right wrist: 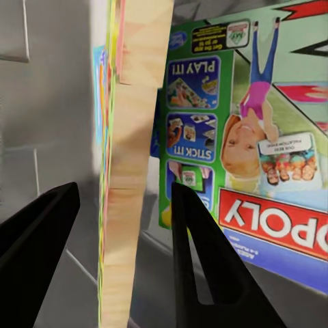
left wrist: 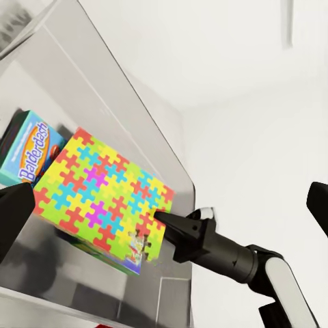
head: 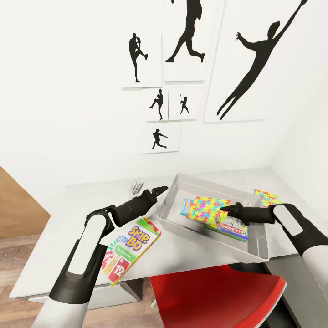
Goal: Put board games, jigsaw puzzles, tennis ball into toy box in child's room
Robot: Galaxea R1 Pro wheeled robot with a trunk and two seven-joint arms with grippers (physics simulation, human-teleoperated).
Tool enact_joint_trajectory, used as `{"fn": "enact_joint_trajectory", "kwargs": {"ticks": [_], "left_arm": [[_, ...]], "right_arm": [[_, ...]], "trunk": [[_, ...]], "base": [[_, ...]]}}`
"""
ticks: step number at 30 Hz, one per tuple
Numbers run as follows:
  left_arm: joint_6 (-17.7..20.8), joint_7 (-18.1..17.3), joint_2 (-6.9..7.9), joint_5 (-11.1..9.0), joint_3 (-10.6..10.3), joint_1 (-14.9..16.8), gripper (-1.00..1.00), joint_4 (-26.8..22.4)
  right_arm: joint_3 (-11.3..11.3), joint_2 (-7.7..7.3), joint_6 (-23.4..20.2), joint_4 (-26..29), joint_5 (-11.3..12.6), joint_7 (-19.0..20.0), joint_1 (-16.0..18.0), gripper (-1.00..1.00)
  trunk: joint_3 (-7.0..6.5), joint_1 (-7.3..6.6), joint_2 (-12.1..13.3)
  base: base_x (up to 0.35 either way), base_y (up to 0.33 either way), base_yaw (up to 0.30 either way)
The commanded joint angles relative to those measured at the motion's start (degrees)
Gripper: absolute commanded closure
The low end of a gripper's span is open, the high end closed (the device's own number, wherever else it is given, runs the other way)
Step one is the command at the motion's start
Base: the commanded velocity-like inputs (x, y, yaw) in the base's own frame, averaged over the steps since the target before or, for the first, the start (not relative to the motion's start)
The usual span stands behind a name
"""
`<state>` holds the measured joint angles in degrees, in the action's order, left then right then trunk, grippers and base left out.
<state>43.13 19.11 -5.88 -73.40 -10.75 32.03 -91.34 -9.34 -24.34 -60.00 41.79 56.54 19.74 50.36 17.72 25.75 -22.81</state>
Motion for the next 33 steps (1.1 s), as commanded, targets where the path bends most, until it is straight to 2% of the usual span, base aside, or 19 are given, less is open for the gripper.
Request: {"fn": "enact_joint_trajectory", "kwargs": {"ticks": [1, 9, 33], "left_arm": [[0.1, 0.6, -0.02, -0.6, 0.0, 0.1, -1.0, -0.1], [0.1, 0.6, -0.01, -0.6, 0.0, 0.1, -1.0, -0.1], [0.1, 0.5, -0.01, -0.6, 0.0, 0.1, -1.0, -0.2]], "right_arm": [[-0.2, 0.12, 0.0, -0.6, -1.3, 0.1, 0.3, 1.0], [-0.2, 1.02, 0.0, -2.7, -1.3, -1.3, 1.8, 1.0], [-0.2, 1.68, 0.0, -3.1, -1.3, -1.6, 2.2, 1.0]], "trunk": [[0.11, 0.04, -0.1], [0.11, 0.04, -0.1], [0.11, 0.04, -0.1]], "base": [[0.0, 0.0, 0.0], [0.0, 0.0, 0.0], [0.0, 0.0, 0.0]]}}
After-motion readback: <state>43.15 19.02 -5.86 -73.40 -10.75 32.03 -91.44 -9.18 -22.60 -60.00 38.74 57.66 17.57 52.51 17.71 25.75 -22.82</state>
